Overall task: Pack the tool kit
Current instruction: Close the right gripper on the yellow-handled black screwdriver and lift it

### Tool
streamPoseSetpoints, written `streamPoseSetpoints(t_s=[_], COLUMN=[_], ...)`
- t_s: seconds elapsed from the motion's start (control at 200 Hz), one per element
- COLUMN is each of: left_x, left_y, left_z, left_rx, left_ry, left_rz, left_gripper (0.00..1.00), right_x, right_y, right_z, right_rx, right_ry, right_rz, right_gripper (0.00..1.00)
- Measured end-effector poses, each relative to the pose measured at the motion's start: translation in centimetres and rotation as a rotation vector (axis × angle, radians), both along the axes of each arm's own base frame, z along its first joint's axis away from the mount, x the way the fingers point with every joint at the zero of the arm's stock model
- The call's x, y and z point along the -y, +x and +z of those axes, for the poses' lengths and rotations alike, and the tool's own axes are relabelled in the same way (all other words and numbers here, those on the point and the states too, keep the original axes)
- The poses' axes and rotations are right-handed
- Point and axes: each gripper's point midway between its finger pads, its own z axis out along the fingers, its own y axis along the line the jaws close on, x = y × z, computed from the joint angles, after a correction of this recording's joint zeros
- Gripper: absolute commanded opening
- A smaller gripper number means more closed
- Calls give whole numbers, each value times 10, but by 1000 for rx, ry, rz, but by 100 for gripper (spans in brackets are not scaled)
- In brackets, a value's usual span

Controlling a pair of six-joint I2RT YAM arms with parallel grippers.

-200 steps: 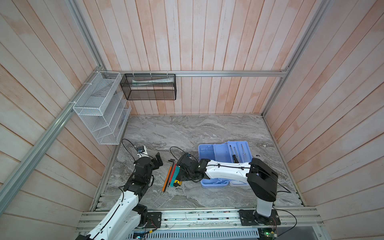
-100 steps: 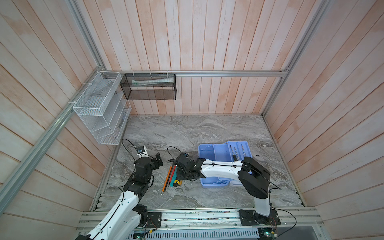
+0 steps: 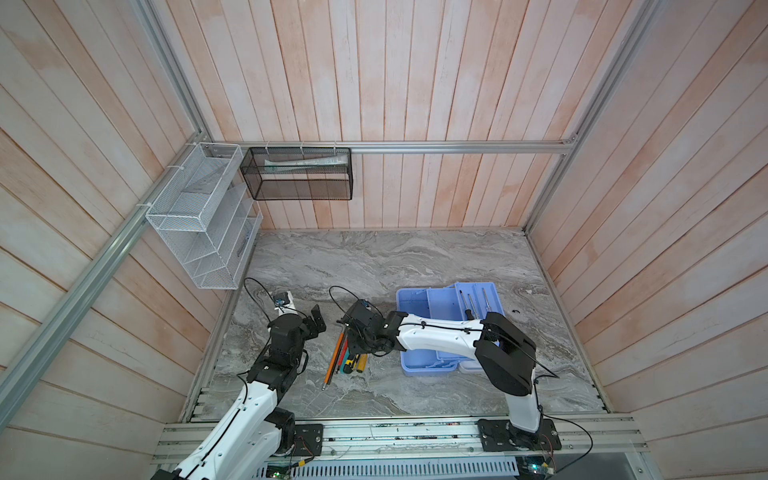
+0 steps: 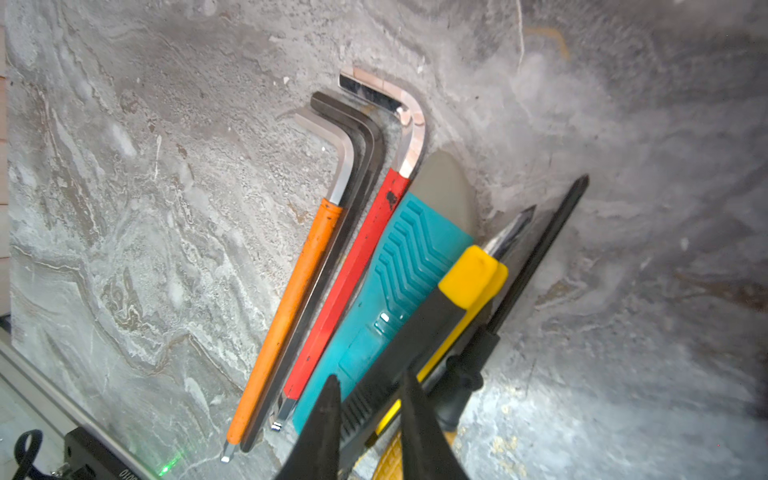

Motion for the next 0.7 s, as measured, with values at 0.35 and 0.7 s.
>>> streamPoseSetpoints(t_s=[0.35, 0.7], left_x=[0, 0], left_y=[0, 0], left_z=[2, 2], left_rx=[6, 6], left_ry=[-2, -2], left_rz=[0, 0], left_gripper=[100, 100], right_x=[3, 36], right_y=[-6, -5], right_z=[-13, 5], right_rx=[-11, 43], right_ry=[-84, -181], right_rz=[10, -34], right_gripper=[40, 39])
